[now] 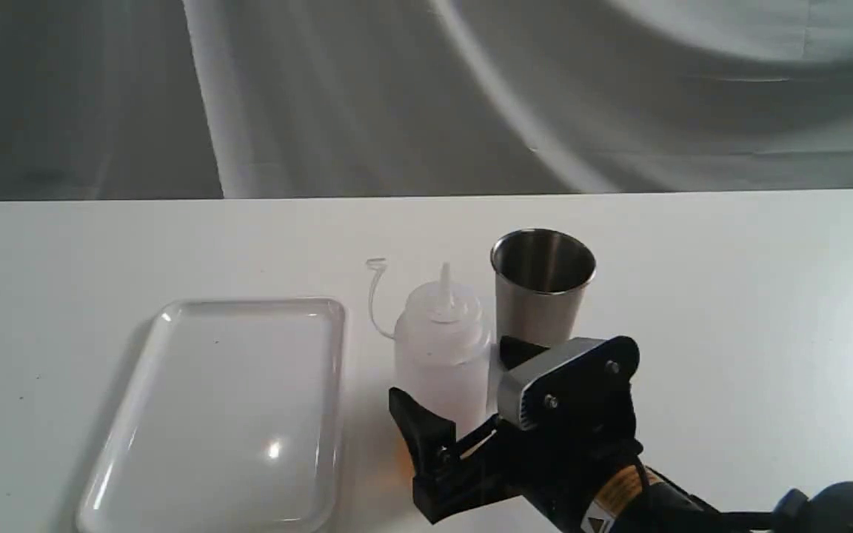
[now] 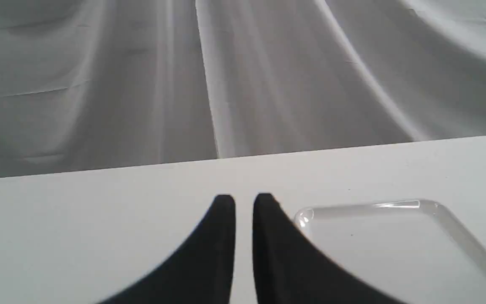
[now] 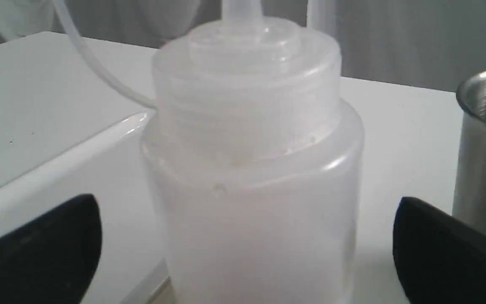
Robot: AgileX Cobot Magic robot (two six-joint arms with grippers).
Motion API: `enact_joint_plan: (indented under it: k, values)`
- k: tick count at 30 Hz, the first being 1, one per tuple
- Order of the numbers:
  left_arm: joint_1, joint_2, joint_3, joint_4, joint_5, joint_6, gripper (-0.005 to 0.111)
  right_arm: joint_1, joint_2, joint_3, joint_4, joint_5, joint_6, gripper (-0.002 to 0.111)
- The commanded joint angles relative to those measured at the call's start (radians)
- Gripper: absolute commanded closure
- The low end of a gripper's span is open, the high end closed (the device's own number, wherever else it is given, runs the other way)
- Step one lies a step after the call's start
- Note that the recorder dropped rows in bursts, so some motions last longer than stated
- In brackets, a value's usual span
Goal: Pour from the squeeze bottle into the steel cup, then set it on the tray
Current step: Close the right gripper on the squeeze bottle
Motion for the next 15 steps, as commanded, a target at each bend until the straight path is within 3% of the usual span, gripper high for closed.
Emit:
enact_joint_plan:
  k: [1, 8, 15]
  values:
    - [-0.005, -0.005, 0.004, 0.001, -0.002, -0.005, 0.098, 0.002, 0.001, -0.007, 0.002, 0.012, 0.028, 0.016]
    - [-0.005, -0.005, 0.004, 0.001, -0.002, -0.003, 0.098, 0.002, 0.001, -0.085, -0.005, 0.156, 0.033, 0.016]
    - [-0.005, -0.005, 0.004, 0.001, -0.002, -0.003, 0.098, 0.0, 0.001, -0.096, 0.013, 0.173, 0.03, 0.016]
